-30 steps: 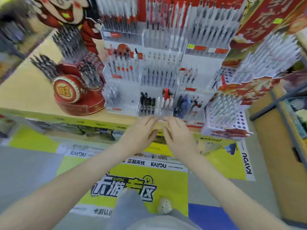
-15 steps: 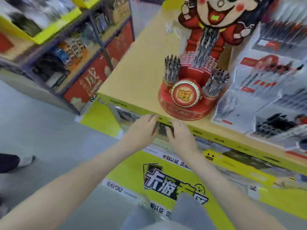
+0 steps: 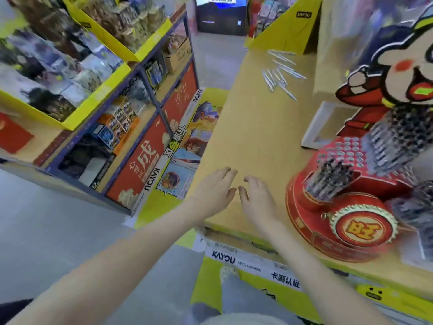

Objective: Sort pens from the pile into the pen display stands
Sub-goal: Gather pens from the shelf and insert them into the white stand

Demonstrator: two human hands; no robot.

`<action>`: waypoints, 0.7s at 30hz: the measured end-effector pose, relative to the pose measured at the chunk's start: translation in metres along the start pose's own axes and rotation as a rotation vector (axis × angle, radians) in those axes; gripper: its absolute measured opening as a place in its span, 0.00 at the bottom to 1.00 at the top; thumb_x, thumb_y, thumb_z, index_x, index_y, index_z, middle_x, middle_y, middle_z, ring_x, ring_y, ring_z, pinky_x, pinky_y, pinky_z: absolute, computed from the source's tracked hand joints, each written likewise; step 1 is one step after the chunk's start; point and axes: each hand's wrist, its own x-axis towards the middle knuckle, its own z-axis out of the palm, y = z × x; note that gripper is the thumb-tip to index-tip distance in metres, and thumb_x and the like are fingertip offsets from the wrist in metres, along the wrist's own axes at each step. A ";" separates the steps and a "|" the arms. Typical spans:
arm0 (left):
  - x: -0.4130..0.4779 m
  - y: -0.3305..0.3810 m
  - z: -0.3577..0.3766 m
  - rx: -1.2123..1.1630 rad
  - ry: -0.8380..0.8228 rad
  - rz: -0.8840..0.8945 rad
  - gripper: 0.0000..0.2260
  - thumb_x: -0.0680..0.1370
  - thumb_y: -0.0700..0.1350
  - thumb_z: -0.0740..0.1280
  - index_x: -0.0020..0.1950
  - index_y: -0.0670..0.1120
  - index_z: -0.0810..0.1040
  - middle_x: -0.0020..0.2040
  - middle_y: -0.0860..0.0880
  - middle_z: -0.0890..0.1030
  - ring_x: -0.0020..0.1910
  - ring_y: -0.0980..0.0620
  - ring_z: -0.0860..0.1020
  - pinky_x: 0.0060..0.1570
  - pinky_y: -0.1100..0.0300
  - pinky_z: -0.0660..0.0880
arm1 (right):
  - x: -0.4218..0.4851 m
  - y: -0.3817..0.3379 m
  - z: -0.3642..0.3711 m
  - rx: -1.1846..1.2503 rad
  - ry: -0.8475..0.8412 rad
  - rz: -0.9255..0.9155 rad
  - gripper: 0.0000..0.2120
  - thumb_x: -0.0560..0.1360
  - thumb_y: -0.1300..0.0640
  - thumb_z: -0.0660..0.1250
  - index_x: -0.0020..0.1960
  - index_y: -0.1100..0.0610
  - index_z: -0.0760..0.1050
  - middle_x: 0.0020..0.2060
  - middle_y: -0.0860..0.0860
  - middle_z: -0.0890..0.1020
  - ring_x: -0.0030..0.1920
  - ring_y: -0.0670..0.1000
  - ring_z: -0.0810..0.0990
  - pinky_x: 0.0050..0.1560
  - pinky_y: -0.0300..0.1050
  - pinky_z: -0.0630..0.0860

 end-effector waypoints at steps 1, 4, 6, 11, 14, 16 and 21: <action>0.014 -0.022 -0.005 0.007 -0.012 -0.001 0.23 0.83 0.49 0.56 0.76 0.42 0.58 0.74 0.43 0.63 0.70 0.44 0.65 0.63 0.53 0.69 | 0.022 -0.007 0.009 -0.015 0.002 0.024 0.18 0.81 0.53 0.55 0.69 0.60 0.66 0.64 0.54 0.74 0.66 0.53 0.69 0.62 0.45 0.66; 0.049 -0.079 -0.016 0.015 -0.021 0.019 0.24 0.83 0.49 0.56 0.76 0.42 0.57 0.74 0.43 0.63 0.70 0.44 0.65 0.63 0.54 0.68 | 0.074 -0.017 0.030 -0.072 0.037 0.113 0.17 0.80 0.55 0.58 0.65 0.63 0.69 0.61 0.58 0.76 0.63 0.58 0.71 0.62 0.49 0.67; 0.076 -0.117 -0.022 0.015 -0.052 0.056 0.24 0.83 0.49 0.57 0.76 0.41 0.58 0.74 0.42 0.63 0.70 0.43 0.66 0.63 0.53 0.67 | 0.108 -0.023 0.043 -0.110 0.060 0.205 0.17 0.79 0.55 0.59 0.65 0.63 0.68 0.60 0.59 0.75 0.63 0.59 0.71 0.62 0.51 0.67; 0.155 -0.213 -0.036 0.048 -0.131 0.203 0.23 0.83 0.47 0.57 0.75 0.40 0.59 0.73 0.41 0.64 0.67 0.41 0.68 0.59 0.50 0.70 | 0.187 -0.036 0.076 -0.196 0.147 0.474 0.20 0.77 0.56 0.61 0.67 0.63 0.66 0.60 0.60 0.74 0.63 0.60 0.70 0.61 0.52 0.66; 0.197 -0.263 -0.051 0.087 -0.181 0.306 0.23 0.83 0.47 0.56 0.76 0.40 0.58 0.73 0.41 0.63 0.67 0.42 0.68 0.56 0.51 0.69 | 0.222 -0.047 0.094 -0.213 0.154 0.658 0.21 0.77 0.55 0.60 0.67 0.62 0.65 0.62 0.59 0.72 0.63 0.59 0.68 0.61 0.52 0.65; 0.224 -0.287 -0.059 0.097 -0.193 0.364 0.23 0.83 0.47 0.56 0.76 0.41 0.57 0.74 0.41 0.62 0.69 0.42 0.66 0.57 0.50 0.70 | 0.239 -0.056 0.103 -0.215 0.166 0.781 0.22 0.77 0.54 0.59 0.69 0.59 0.63 0.64 0.58 0.70 0.65 0.59 0.66 0.62 0.52 0.65; 0.313 -0.313 -0.069 0.148 -0.211 0.476 0.24 0.83 0.48 0.55 0.76 0.40 0.56 0.73 0.39 0.63 0.67 0.41 0.68 0.60 0.51 0.69 | 0.296 -0.062 0.105 -0.172 0.200 0.914 0.25 0.80 0.52 0.54 0.75 0.55 0.55 0.73 0.57 0.61 0.72 0.57 0.58 0.68 0.52 0.59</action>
